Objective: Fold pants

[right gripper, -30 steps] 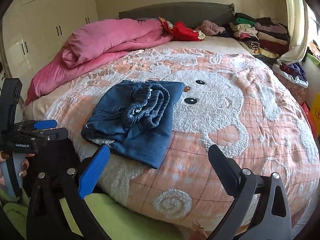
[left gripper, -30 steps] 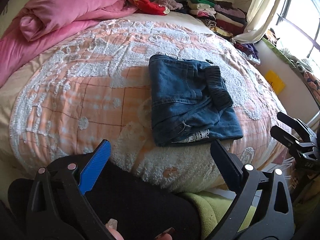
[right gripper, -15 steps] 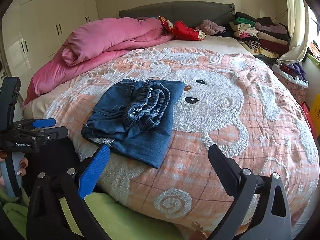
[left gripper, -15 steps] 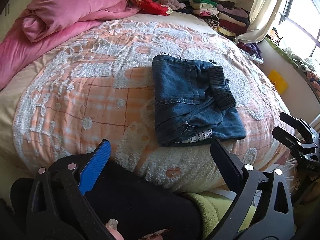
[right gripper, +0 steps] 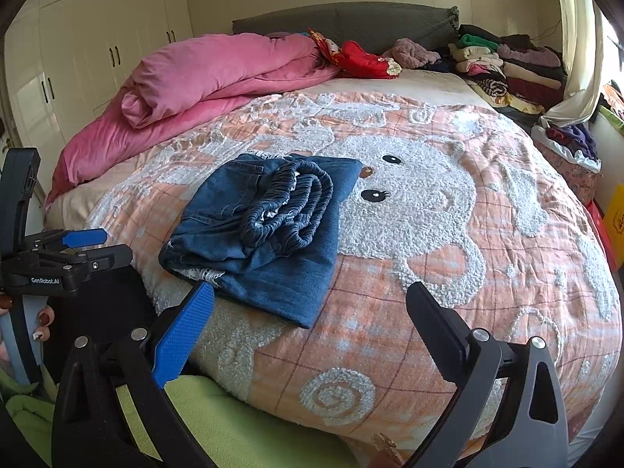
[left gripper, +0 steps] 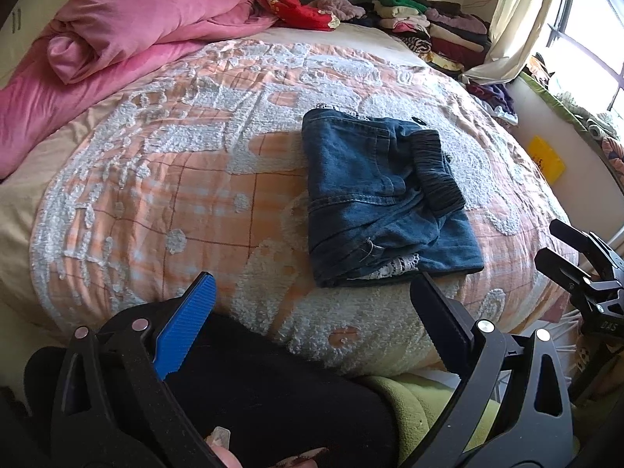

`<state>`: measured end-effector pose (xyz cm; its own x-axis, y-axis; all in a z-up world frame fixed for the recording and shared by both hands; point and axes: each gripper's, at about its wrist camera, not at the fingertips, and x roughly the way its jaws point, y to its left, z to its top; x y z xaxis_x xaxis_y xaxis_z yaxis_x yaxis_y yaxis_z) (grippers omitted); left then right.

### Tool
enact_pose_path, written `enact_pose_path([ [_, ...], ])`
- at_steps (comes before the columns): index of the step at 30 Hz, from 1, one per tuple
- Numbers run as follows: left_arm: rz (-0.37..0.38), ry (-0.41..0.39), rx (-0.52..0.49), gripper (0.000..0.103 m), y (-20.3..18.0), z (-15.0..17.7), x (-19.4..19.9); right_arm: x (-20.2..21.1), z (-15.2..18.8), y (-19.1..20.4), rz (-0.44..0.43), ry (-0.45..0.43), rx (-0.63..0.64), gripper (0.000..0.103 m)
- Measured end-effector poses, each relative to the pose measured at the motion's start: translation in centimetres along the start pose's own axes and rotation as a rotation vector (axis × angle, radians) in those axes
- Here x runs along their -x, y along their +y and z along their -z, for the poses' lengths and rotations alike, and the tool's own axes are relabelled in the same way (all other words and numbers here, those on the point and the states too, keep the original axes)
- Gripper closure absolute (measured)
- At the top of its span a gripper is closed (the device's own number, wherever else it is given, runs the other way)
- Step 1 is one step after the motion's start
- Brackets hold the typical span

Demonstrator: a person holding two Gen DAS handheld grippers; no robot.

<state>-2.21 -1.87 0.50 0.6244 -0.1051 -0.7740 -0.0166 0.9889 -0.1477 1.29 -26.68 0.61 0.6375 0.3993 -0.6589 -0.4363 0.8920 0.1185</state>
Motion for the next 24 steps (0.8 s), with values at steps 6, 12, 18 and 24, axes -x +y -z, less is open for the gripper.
enact_pose_path([
  [6, -0.008, 0.002, -0.002, 0.010, 0.17, -0.05, 0.06, -0.02, -0.05, 0.02, 0.005, -0.001, 0.001, 0.005],
  [12, -0.017, 0.004, -0.006, 0.010, 0.21, -0.10, 0.03, 0.01, -0.16, -0.01, 0.009, 0.000, 0.000, 0.005],
  [18, -0.017, 0.004, -0.007, 0.010, 0.10, -0.06, 0.03, -0.03, -0.20, -0.04, 0.012, 0.001, 0.000, 0.005],
  [24, -0.020, 0.004, -0.006, 0.010, 0.13, -0.05, 0.03, -0.07, -0.22, 0.00, 0.011, 0.001, 0.000, 0.005],
])
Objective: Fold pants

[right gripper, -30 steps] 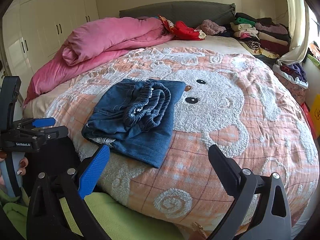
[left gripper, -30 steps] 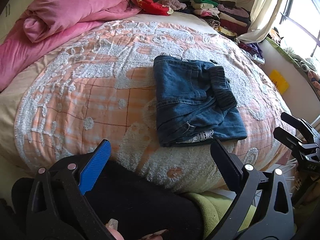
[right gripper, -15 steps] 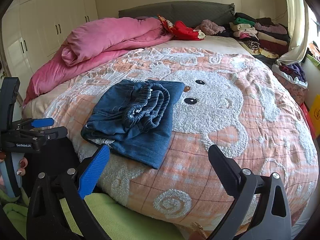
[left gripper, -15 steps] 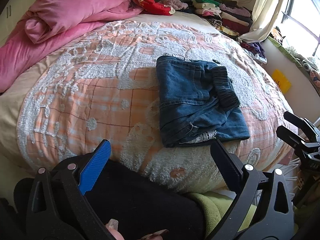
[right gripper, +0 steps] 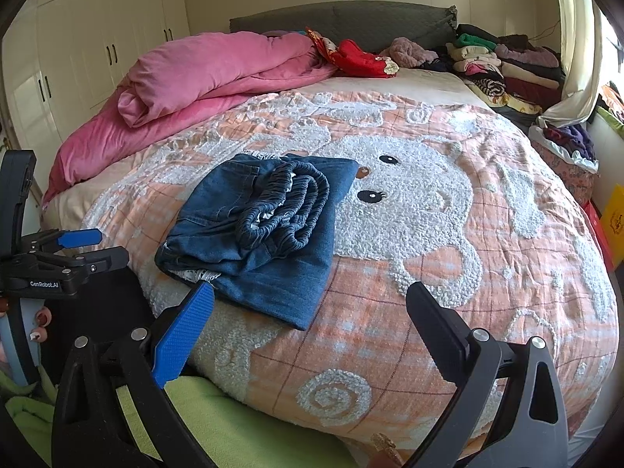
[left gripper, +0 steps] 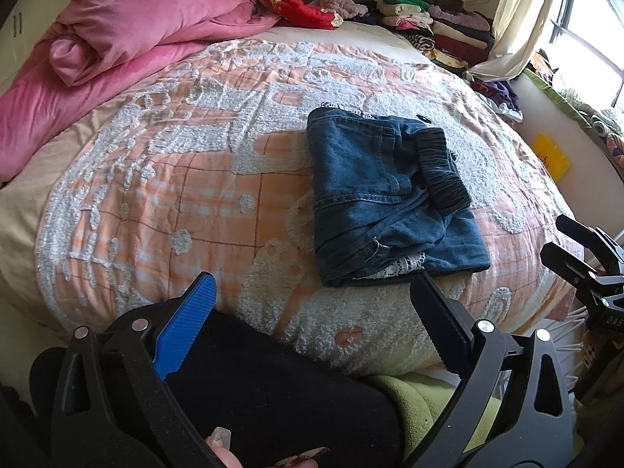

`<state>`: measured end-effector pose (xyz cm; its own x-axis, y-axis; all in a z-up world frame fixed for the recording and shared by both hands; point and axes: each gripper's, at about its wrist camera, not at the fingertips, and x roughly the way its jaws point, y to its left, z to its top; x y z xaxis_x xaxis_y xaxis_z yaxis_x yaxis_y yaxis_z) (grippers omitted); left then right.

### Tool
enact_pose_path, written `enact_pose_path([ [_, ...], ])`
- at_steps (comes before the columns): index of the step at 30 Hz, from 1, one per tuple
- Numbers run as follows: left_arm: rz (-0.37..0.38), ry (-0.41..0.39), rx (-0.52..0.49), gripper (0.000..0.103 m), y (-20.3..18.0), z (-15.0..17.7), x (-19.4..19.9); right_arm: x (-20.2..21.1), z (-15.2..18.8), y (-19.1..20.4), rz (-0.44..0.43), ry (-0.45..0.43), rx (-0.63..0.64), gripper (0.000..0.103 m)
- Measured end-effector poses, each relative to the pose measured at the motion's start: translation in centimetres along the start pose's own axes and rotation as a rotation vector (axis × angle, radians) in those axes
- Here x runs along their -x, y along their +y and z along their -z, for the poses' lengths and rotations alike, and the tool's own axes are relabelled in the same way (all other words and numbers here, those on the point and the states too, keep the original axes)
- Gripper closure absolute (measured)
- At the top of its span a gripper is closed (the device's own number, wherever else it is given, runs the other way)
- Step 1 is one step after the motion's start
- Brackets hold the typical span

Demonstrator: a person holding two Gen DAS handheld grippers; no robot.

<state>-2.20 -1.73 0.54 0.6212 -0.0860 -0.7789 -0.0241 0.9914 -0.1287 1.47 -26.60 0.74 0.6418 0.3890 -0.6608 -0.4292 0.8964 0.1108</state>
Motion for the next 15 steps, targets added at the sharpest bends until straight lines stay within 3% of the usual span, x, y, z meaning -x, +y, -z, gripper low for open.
enact_pose_path([
  [15, -0.026, 0.007, -0.003, 0.010, 0.25, 0.04, -0.19, -0.17, 0.33, -0.45, 0.015, 0.005, -0.005, 0.005],
])
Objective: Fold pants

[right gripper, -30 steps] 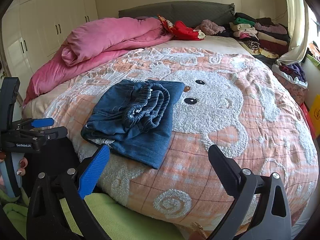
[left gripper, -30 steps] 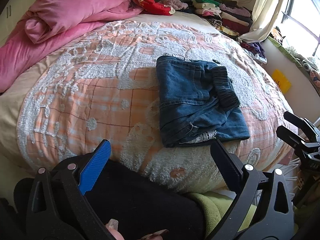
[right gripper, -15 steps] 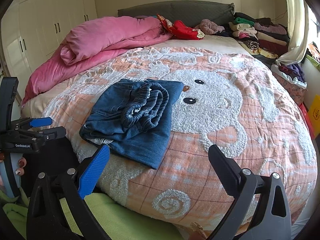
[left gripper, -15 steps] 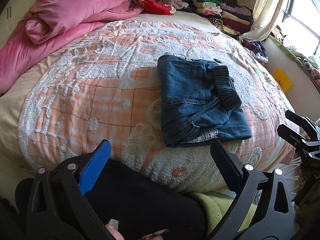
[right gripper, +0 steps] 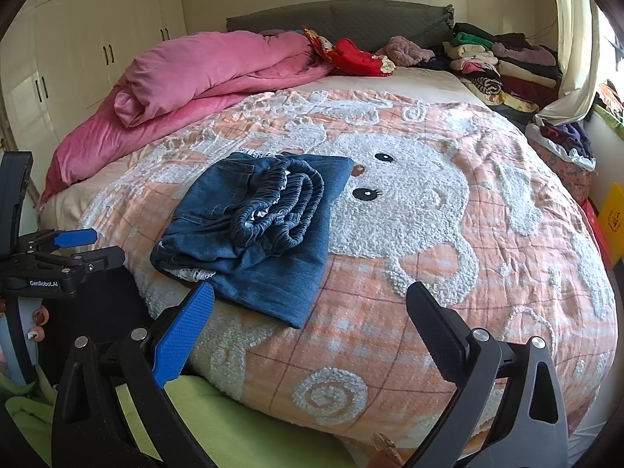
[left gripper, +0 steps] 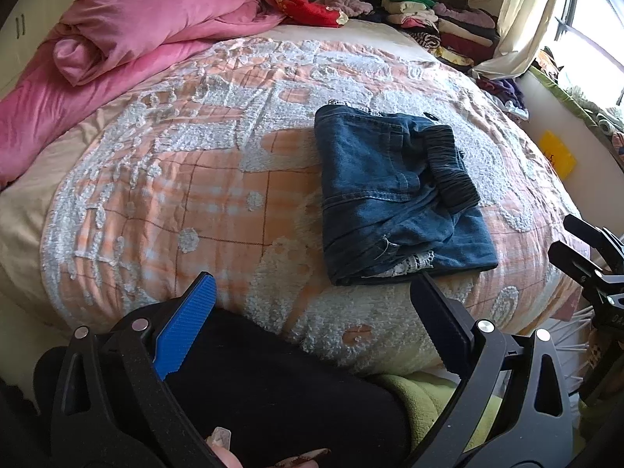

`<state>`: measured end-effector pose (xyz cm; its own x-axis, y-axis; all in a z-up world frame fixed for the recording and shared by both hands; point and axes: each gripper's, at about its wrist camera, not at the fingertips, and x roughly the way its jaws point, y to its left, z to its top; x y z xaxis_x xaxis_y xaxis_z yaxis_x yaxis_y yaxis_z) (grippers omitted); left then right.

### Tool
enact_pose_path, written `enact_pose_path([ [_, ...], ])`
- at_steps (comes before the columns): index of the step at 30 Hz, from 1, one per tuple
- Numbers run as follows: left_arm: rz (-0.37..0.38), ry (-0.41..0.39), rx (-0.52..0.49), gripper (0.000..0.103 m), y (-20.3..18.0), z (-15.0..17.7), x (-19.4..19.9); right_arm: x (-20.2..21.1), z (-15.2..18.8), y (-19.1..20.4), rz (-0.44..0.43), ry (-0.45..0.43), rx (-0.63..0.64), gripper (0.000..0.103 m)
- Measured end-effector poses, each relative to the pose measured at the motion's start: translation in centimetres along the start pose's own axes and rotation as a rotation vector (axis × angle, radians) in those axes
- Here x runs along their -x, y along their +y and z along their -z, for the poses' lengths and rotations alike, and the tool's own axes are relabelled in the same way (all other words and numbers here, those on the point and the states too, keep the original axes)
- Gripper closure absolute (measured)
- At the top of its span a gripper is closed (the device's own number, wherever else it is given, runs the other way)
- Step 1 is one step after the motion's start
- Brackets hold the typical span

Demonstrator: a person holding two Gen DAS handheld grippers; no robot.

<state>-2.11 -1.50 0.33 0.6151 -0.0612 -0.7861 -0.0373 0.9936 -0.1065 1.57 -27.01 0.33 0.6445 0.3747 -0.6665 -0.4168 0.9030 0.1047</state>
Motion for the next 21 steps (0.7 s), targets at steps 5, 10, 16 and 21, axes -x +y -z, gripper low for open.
enact_pose_path([
  [5, 0.009, 0.002, 0.002, 0.010, 0.2, 0.1, 0.0, 0.0, 0.0, -0.1, 0.008, 0.000, -0.001, 0.005],
  [10, -0.040, 0.012, 0.023, 0.010, 0.9, -0.1, -0.5, -0.5, 0.1, -1.1, 0.027, 0.014, -0.021, 0.005],
  [16, -0.155, 0.014, 0.109, 0.010, 5.9, -2.7, -1.9, -1.1, -1.1, -5.5, 0.112, 0.005, -0.077, 0.005],
  [21, -0.294, 0.020, 0.220, 0.010, 14.2, -8.3, -5.6, -2.2, -3.8, -14.2, 0.264, -0.005, -0.167, 0.005],
])
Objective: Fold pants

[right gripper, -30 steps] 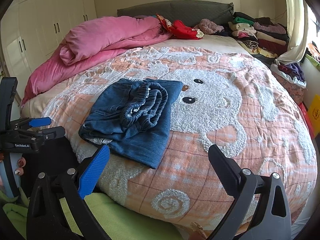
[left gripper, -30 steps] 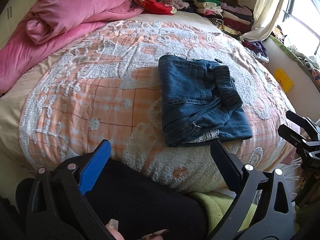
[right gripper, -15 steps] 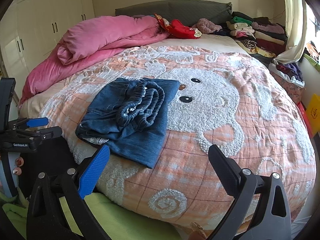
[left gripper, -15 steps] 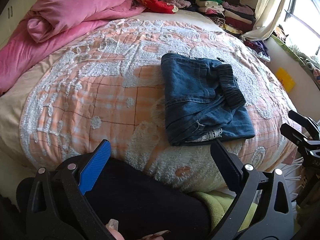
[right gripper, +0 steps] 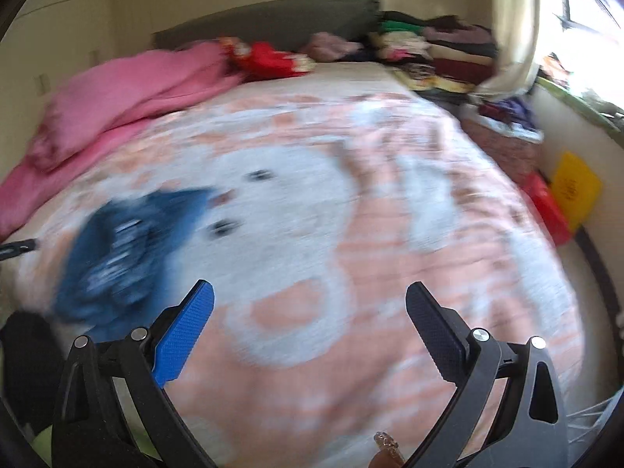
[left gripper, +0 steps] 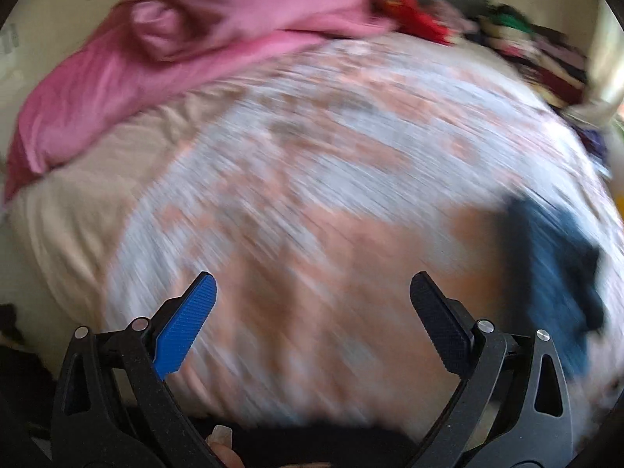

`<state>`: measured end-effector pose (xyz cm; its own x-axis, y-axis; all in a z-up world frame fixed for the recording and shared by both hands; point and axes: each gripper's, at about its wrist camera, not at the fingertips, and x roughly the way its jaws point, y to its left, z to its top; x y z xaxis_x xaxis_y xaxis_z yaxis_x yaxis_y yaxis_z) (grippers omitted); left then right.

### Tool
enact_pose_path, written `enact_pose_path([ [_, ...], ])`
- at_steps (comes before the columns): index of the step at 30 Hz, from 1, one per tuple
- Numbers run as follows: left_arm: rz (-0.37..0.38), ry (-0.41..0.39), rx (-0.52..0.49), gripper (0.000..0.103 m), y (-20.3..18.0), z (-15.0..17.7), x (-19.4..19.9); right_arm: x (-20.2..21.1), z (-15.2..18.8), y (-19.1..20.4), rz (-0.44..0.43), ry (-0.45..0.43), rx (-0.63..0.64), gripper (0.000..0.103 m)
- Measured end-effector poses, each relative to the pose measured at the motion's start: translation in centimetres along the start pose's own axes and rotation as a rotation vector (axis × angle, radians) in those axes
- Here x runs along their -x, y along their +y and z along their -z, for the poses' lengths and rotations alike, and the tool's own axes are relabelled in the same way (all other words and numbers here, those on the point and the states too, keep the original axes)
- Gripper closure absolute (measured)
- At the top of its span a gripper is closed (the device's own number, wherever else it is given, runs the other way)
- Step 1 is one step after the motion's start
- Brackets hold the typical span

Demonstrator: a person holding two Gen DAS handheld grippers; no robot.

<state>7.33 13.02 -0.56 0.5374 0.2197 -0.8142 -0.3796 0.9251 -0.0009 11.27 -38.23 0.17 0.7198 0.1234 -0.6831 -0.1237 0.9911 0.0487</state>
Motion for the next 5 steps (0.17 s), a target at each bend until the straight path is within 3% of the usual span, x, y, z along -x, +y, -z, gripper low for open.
enact_pose_path([
  [5, -0.158, 0.065, 0.117, 0.010, 5.7, -8.2, -9.6, -6.8, -4.4, -9.4, 0.109, 0.069, -0.095, 0.005],
])
